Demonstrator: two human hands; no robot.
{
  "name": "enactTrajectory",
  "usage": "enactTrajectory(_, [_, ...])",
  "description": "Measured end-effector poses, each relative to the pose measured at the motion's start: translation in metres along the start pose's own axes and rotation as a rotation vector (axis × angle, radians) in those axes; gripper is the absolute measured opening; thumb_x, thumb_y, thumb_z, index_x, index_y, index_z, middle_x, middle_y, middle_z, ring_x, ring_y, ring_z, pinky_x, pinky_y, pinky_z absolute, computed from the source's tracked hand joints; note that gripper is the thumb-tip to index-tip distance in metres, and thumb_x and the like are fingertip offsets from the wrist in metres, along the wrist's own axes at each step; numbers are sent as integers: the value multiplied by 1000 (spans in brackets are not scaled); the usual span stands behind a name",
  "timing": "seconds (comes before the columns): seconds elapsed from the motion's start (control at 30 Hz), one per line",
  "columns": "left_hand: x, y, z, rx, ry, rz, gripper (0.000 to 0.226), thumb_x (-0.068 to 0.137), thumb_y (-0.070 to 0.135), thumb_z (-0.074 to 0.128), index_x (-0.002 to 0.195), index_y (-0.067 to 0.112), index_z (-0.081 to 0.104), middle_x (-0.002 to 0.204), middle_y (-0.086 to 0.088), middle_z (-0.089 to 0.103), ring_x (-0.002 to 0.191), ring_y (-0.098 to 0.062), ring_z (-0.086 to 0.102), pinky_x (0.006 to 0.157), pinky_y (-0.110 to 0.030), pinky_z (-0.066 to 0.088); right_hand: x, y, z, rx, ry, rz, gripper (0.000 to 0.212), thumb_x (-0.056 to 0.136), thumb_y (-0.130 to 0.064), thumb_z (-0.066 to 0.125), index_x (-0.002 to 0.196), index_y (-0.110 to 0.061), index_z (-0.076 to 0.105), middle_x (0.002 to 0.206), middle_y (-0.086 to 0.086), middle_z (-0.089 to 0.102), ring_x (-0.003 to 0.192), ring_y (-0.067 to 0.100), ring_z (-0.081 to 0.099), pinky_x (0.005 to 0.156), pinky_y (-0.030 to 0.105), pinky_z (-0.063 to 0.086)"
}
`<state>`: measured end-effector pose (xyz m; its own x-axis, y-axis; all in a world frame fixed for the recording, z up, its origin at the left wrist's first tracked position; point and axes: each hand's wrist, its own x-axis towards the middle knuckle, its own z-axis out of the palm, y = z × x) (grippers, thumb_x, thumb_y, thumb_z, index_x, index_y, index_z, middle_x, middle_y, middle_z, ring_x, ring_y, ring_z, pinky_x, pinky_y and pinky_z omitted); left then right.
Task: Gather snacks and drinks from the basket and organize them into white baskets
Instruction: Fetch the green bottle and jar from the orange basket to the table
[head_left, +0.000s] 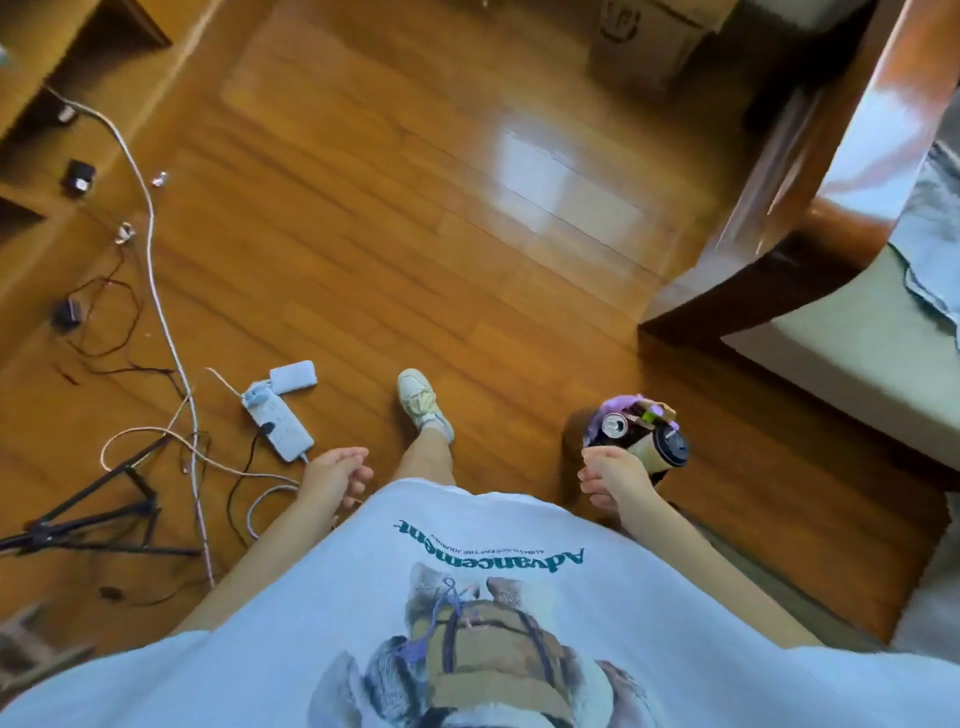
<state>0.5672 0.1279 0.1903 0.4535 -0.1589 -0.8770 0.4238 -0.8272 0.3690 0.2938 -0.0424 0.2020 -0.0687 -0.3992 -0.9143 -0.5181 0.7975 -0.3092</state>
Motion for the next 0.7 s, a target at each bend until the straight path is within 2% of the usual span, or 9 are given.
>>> enactTrajectory(0.1, [23, 5, -39, -146, 88, -101, 29, 95, 12, 46, 121, 3, 57, 72, -6, 56, 51, -13, 43, 44, -22, 30, 8, -78, 34, -61, -89, -91, 9, 93, -5, 42, 97, -10, 49, 62, 5, 43, 43, 10, 38, 34, 14, 26])
enactTrajectory(0.2, [44, 22, -73, -249, 129, -192, 31, 95, 16, 48, 122, 2, 55, 71, -5, 55, 37, -8, 46, 34, -13, 29, 10, -148, 75, -148, -84, -213, 12, 92, -6, 46, 100, -10, 55, 65, 5, 51, 52, 13, 46, 47, 19, 34])
enactTrajectory(0.27, [56, 39, -88, -296, 145, -223, 31, 95, 17, 49, 121, 2, 55, 71, -5, 55, 36, -8, 48, 32, -11, 29, 9, -182, 99, -173, -109, -270, 12, 93, -9, 48, 100, -12, 57, 67, 4, 55, 56, 12, 52, 53, 22, 40])
enactTrajectory(0.33, [69, 64, -103, -328, 153, -247, 23, 94, 17, 50, 112, 5, 56, 70, -5, 55, 38, -10, 49, 32, -12, 31, 10, -211, 122, -216, -134, -285, 11, 94, -13, 48, 97, -15, 58, 69, 3, 58, 59, 12, 55, 57, 24, 45])
enactTrajectory(0.43, [85, 106, -116, -343, 142, -233, 11, 94, 18, 51, 90, 8, 56, 61, -1, 58, 24, -2, 46, 34, -14, 33, 16, -238, 145, -254, -146, -262, 12, 94, -12, 48, 92, -18, 58, 68, 1, 59, 59, 12, 56, 58, 25, 45])
enactTrajectory(0.5, [98, 139, -120, -338, 117, -210, 12, 94, 17, 50, 100, 9, 57, 61, -1, 58, 34, -6, 51, 36, -15, 33, 24, -248, 153, -261, -133, -233, 12, 93, -9, 47, 93, -15, 57, 66, 2, 57, 57, 13, 53, 54, 25, 40])
enactTrajectory(0.57, [108, 171, -119, -305, 91, -178, 24, 95, 18, 49, 115, 8, 58, 70, -3, 56, 51, -11, 48, 43, -19, 33, 31, -253, 155, -253, -98, -205, 12, 91, -6, 47, 95, -11, 56, 64, 3, 54, 50, 12, 50, 49, 22, 34])
enactTrajectory(0.63, [120, 202, -116, -272, 42, -135, 25, 95, 19, 48, 116, 10, 58, 73, -2, 57, 56, -12, 46, 48, -20, 34, 40, -261, 153, -247, -56, -158, 12, 90, -4, 47, 95, -10, 56, 62, 4, 53, 43, 10, 49, 46, 20, 34])
enactTrajectory(0.7, [137, 234, -113, -259, 23, -87, 21, 96, 20, 47, 112, 15, 60, 75, 0, 59, 59, -11, 49, 50, -20, 37, 55, -281, 153, -236, -5, -115, 13, 90, -2, 47, 98, -6, 55, 62, 6, 52, 46, 14, 48, 46, 22, 36])
